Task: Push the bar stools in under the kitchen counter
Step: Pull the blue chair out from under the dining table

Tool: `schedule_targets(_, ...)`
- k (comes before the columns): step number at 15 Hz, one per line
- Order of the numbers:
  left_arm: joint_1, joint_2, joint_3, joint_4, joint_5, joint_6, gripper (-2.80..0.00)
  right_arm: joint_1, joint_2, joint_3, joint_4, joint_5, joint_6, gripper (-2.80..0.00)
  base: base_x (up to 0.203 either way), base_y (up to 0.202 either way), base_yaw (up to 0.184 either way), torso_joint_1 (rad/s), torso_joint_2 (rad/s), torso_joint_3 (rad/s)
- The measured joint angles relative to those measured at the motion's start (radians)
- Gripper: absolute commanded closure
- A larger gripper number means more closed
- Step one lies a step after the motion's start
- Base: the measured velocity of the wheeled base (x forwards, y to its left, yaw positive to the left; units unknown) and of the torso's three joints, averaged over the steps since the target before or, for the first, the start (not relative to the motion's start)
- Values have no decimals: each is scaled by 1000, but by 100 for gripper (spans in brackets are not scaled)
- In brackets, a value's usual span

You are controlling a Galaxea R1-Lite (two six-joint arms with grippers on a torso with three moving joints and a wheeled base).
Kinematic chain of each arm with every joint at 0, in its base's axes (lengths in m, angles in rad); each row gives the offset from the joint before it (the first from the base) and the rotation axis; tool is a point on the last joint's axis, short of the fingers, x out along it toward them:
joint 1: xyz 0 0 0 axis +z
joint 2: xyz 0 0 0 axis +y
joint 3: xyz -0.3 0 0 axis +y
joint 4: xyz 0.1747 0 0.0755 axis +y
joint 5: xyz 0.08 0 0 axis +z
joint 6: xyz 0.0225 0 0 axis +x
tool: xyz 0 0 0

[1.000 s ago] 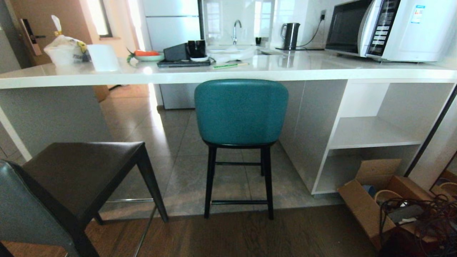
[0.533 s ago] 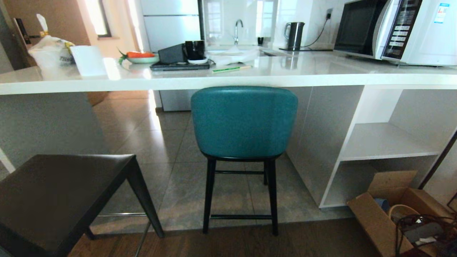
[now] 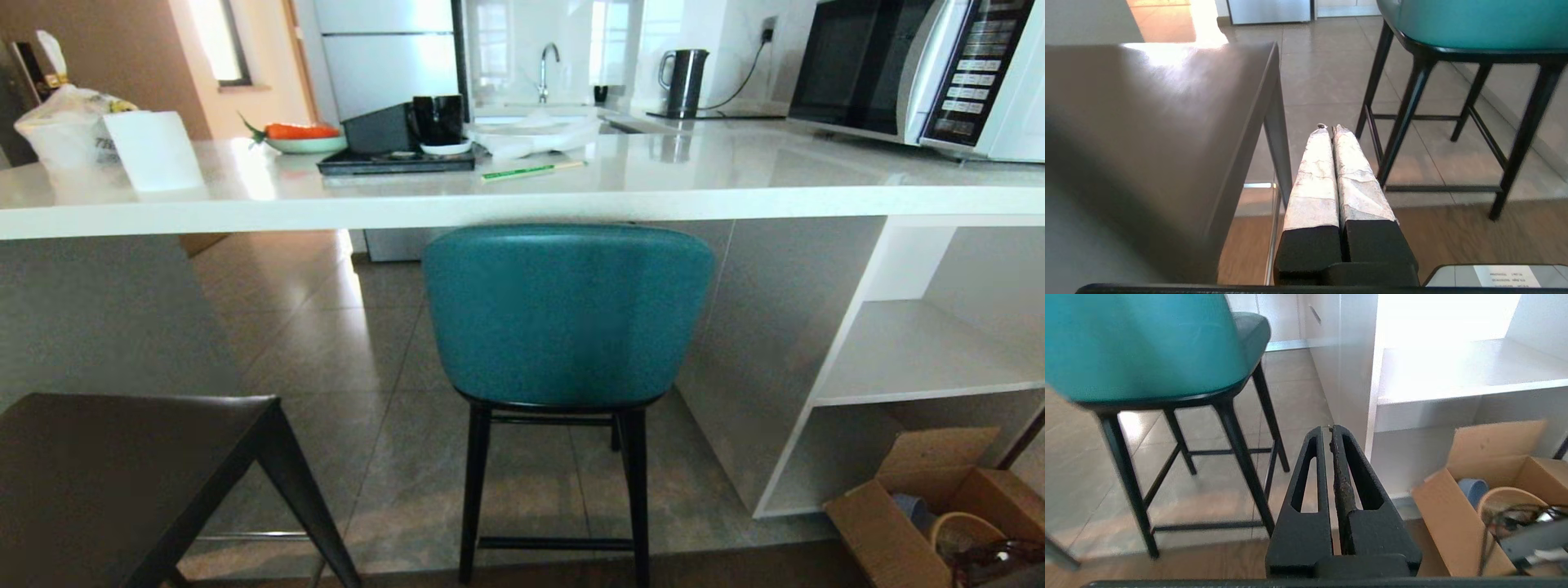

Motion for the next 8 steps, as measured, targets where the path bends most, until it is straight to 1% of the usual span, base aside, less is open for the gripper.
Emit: schedule_targets(8,0,0,0,0,0,0,0,0,0,0,0,-1,-1,0,194,0,1,3,4,3)
